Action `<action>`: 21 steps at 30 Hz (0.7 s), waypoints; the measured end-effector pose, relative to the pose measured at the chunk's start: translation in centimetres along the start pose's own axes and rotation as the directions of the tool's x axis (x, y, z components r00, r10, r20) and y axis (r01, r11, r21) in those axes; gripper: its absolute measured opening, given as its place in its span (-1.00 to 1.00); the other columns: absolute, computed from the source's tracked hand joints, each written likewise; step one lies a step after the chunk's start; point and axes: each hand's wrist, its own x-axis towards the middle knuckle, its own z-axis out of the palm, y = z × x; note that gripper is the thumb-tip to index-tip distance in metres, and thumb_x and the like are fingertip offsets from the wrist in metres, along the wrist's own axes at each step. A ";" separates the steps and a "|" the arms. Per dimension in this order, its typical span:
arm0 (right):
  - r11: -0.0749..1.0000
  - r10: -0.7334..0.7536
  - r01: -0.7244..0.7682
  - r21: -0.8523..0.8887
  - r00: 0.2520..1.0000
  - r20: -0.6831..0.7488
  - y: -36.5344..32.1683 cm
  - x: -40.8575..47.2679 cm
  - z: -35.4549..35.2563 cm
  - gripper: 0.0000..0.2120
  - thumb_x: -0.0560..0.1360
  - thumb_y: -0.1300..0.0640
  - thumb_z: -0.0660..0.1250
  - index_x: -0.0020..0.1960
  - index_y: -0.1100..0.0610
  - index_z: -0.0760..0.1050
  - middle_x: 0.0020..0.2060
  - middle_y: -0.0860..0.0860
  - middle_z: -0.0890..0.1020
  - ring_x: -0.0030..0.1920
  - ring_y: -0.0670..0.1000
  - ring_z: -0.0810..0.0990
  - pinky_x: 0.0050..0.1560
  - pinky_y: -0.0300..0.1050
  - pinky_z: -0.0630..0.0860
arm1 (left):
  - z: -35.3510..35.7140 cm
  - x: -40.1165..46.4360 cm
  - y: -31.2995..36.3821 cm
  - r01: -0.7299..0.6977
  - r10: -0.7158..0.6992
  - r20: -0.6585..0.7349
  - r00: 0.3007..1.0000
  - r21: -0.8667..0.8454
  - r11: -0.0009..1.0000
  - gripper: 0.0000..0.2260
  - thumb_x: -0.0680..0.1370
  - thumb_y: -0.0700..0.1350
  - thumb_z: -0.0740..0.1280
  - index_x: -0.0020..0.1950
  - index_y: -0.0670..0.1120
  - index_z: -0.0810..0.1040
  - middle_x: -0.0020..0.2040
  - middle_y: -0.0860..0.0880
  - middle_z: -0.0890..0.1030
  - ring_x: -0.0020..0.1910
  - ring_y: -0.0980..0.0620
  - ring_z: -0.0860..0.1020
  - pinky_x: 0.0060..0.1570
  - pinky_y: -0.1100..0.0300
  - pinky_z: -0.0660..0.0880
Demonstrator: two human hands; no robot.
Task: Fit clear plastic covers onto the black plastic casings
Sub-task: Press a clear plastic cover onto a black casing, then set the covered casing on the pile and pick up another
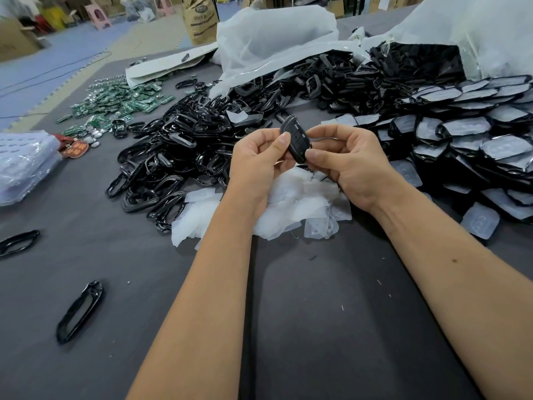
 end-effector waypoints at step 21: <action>0.981 0.077 -0.081 0.176 0.997 0.026 -0.4 0.0 -0.2 -0.64 0.49 0.41 0.43 0.28 0.27 0.58 0.02 0.21 0.74 0.01 0.11 0.74 0.01 -0.15 0.64 | -0.3 0.0 0.1 -0.017 0.008 0.090 0.996 0.108 0.994 -0.90 0.66 -0.27 0.32 0.00 -0.16 0.62 -0.26 0.00 0.68 -0.31 0.12 0.57 -0.28 0.29 0.50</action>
